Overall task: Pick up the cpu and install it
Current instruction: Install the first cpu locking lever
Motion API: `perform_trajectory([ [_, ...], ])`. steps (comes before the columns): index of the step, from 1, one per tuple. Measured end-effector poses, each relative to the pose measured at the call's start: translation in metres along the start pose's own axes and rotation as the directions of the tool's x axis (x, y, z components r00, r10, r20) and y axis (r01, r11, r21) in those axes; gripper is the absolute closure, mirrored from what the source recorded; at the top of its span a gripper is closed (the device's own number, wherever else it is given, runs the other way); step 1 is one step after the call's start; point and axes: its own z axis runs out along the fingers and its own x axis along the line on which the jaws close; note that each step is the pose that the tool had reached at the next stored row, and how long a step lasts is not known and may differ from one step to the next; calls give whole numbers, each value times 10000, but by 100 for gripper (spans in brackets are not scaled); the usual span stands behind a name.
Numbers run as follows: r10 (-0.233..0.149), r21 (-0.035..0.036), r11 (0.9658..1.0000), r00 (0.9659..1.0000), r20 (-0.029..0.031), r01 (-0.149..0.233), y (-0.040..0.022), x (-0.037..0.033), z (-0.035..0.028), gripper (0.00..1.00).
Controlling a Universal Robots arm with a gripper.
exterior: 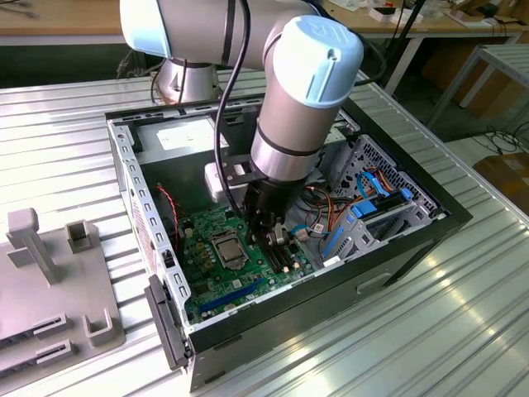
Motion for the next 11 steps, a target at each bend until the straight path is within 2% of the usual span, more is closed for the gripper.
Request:
perform_trajectory([
  [5,-35,2,10000,10000,-41,35,-1,9,17,89],
  [11,-333,2,9994,9994,-57,333,-2,10,35,89],
])
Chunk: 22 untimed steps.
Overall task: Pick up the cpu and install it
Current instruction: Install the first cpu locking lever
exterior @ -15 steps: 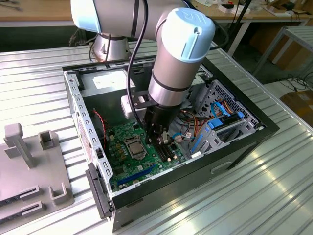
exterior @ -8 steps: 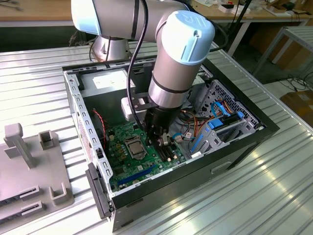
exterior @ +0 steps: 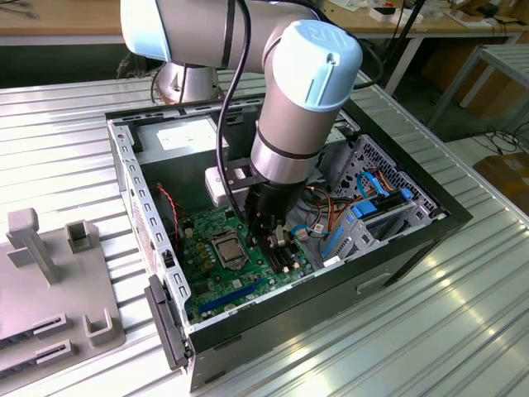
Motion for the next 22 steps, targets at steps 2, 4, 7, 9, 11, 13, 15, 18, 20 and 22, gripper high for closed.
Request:
perform_trajectory([
  [2,-101,-1,9999,9999,-15,101,0,0,20,89],
  [4,-170,-1,9999,9999,-16,170,0,1,32,89],
  [7,-269,-1,9996,9996,-21,269,0,1,50,89],
  [9,-328,-1,9995,9995,-33,328,0,2,65,89],
  [11,-366,-1,9993,9993,-42,366,-1,3,73,89],
  [13,-400,-1,9992,9992,-50,400,-1,3,82,89],
  [15,-432,-1,9991,9990,-58,432,-1,4,89,89],
  [18,-442,-1,9990,9990,-60,442,0,7,102,89],
  [20,-449,0,9990,9990,-63,449,-1,14,108,89],
  [22,-451,0,9990,9990,-74,451,-1,19,110,89],
])
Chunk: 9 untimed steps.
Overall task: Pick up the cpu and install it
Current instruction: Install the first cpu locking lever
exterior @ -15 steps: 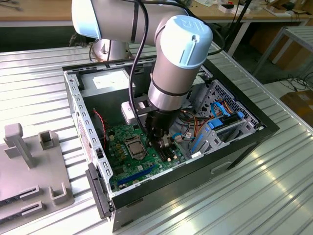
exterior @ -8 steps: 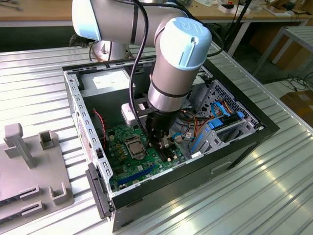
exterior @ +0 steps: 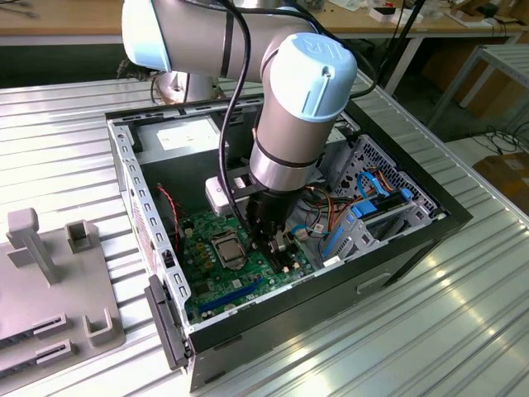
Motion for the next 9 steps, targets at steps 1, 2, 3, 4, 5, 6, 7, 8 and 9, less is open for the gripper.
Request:
perform_trajectory([
  [1,-1,0,10000,10000,-8,1,0,1,2,89],
  [2,-2,0,10000,10000,-15,2,0,2,6,89],
  [3,-4,0,10000,10000,-22,4,-1,2,11,89],
  [4,-6,0,10000,10000,-28,6,-1,2,16,89],
  [5,-7,0,10000,10000,-34,7,-1,2,22,89],
  [6,-9,1,10000,10000,-40,9,-2,2,27,89],
  [7,-10,0,10000,10000,-45,10,-2,2,31,89],
  [8,-9,0,10000,10000,-59,9,-2,2,37,89],
  [9,-9,0,10000,10000,-68,9,-3,2,39,89],
])
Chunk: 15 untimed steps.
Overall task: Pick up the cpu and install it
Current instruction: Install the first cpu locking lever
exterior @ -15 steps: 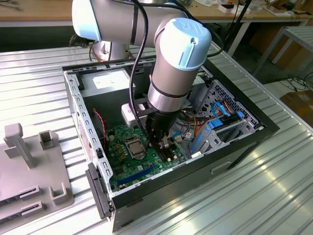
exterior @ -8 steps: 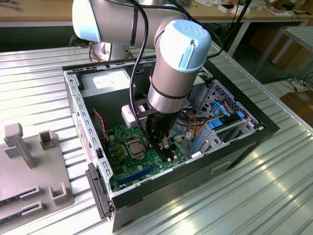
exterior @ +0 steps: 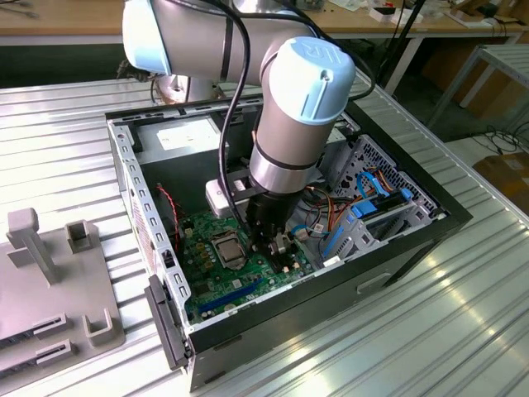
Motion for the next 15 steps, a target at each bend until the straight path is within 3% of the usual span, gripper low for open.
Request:
perform_trajectory([
  [9,0,2,10000,9999,-126,0,-22,0,7,89],
  [15,0,3,10000,9996,-299,0,-37,-1,16,89],
])
